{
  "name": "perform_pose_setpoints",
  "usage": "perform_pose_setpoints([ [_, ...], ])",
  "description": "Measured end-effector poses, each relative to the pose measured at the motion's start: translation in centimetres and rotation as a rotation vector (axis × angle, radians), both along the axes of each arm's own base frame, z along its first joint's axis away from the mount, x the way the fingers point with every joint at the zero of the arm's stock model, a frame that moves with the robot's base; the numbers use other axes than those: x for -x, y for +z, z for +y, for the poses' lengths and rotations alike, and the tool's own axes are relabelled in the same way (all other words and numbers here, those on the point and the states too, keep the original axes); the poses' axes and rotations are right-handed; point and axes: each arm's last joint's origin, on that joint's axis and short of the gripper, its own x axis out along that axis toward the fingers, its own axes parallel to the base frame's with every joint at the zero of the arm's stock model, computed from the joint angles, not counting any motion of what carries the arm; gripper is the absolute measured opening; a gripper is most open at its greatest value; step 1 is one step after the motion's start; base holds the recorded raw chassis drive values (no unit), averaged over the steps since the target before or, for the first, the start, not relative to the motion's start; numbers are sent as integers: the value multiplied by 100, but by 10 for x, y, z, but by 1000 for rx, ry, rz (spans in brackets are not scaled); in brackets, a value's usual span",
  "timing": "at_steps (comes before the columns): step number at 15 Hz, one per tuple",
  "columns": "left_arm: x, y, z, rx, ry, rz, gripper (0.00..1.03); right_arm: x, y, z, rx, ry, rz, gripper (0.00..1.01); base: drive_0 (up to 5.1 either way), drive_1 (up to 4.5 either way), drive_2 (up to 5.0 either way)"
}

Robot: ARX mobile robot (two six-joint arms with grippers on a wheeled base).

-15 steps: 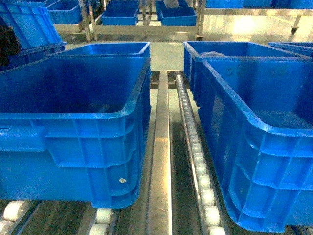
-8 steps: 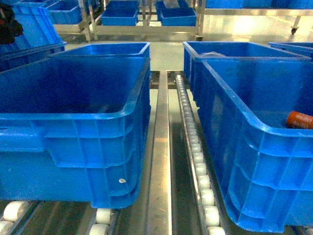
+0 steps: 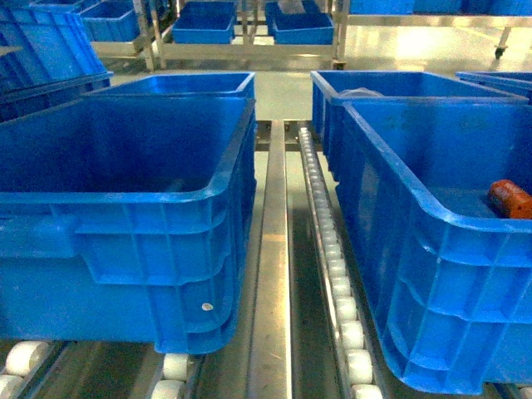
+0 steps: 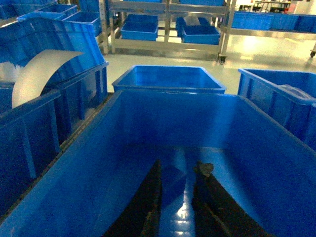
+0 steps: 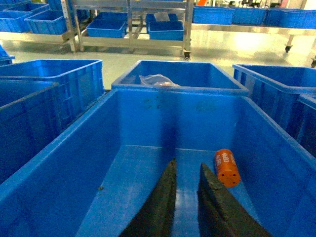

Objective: Sort blue parts and orange caps into right shelf containers

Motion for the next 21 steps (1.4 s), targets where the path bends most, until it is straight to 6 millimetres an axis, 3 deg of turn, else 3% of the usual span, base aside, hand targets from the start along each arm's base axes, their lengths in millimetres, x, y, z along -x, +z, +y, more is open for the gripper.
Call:
perform_pose_setpoints([
  [1,7,-2,0,0,0,-2,9,7,-1,0,0,0,-2,3,0,0,0],
  [2,14,-4,0,1,0,-4,1,13,-3,0,-2,0,-2,2,0,0,0],
  [8,51,-16,0,-2,0,-1,2,50,-12,0,-4,0,-22,1,0,0,0],
  [11,65,-21,0,-3,0,-29,2,63,-28,0,-4,0,35,1,0,0,0],
  [13,76,-33,0,-3,0,29,2,72,-21,0,-4,0,0,1,0,0,0],
  [15,97,-22,0,-3,0,-21,2,92,-15,0,-4,0,-19,1,0,0,0],
  [21,104,-22,0,-3,0,-22,2,100,-14,-1,-4,0,-21,1,0,0,0],
])
